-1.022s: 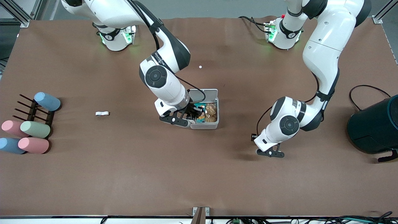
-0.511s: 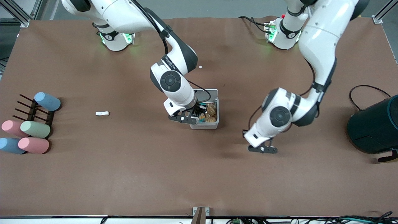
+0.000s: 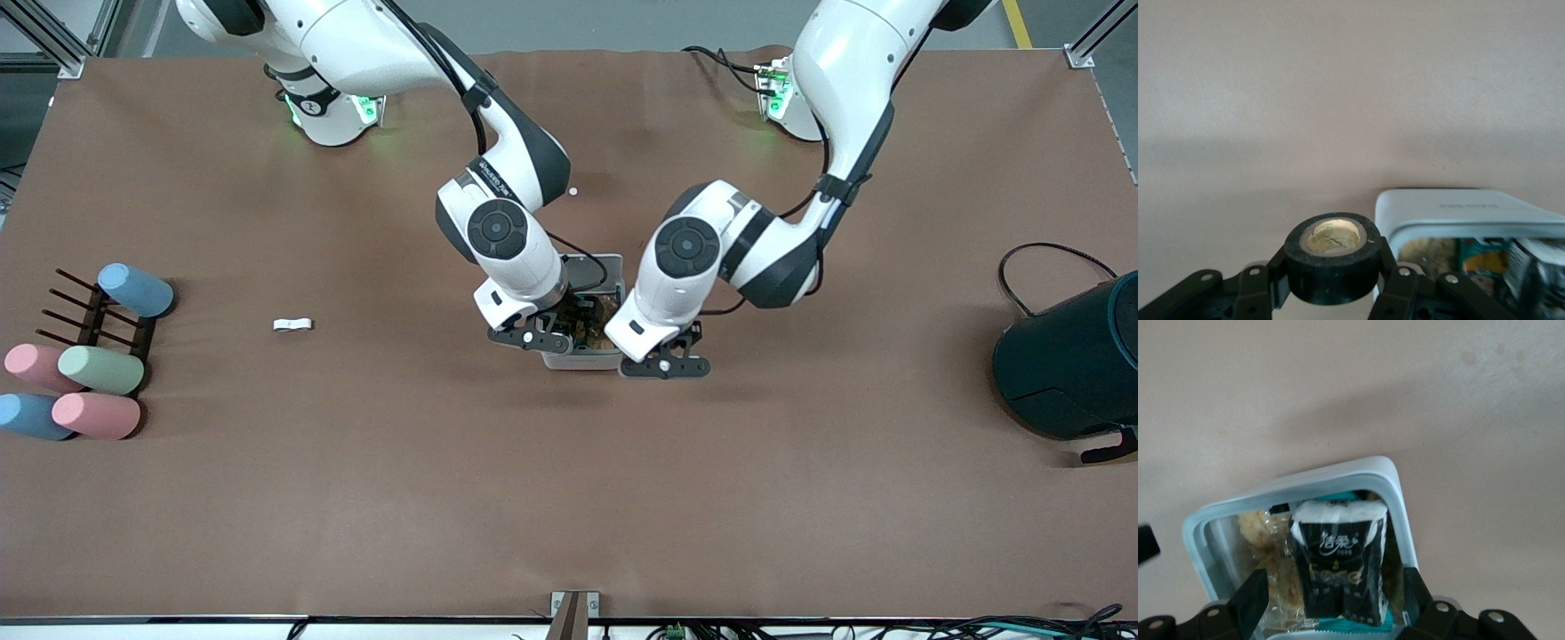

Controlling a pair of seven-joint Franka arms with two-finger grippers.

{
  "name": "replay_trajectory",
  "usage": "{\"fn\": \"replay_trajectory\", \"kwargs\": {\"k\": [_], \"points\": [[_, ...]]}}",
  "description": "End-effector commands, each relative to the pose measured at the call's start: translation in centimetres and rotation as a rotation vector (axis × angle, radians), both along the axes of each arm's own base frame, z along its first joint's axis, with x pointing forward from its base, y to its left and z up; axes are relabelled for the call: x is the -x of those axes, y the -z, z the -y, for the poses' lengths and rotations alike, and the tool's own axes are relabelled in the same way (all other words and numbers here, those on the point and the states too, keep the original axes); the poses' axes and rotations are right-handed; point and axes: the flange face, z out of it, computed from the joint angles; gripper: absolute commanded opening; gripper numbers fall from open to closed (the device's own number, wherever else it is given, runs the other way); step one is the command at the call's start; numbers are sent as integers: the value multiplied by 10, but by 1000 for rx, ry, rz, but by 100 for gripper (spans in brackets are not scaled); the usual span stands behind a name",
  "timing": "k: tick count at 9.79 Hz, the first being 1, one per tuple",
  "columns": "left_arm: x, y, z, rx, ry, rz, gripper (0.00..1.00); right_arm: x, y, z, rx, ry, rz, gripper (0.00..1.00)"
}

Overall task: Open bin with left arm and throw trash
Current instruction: 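Carry the black tape roll over the bin with the left gripper and release it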

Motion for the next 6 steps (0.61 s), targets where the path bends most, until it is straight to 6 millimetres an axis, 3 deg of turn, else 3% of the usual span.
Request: {"fn": "replay_trajectory", "kwargs": {"k": [1,4,5,6], "points": [[7,-17,2,-3,-18,-3,2,-12,-29,25,26,20,-27,89],[19,-18,18,3,-71,-10,2,-29,-68,56,-13,76,-27,88],[28,-17,30,14,-99,-22,2,-35,-76,73,-14,98,-41,88],[35,-16,41,20,-117,-28,2,-41,-76,108,14,126,-85,88]]}}
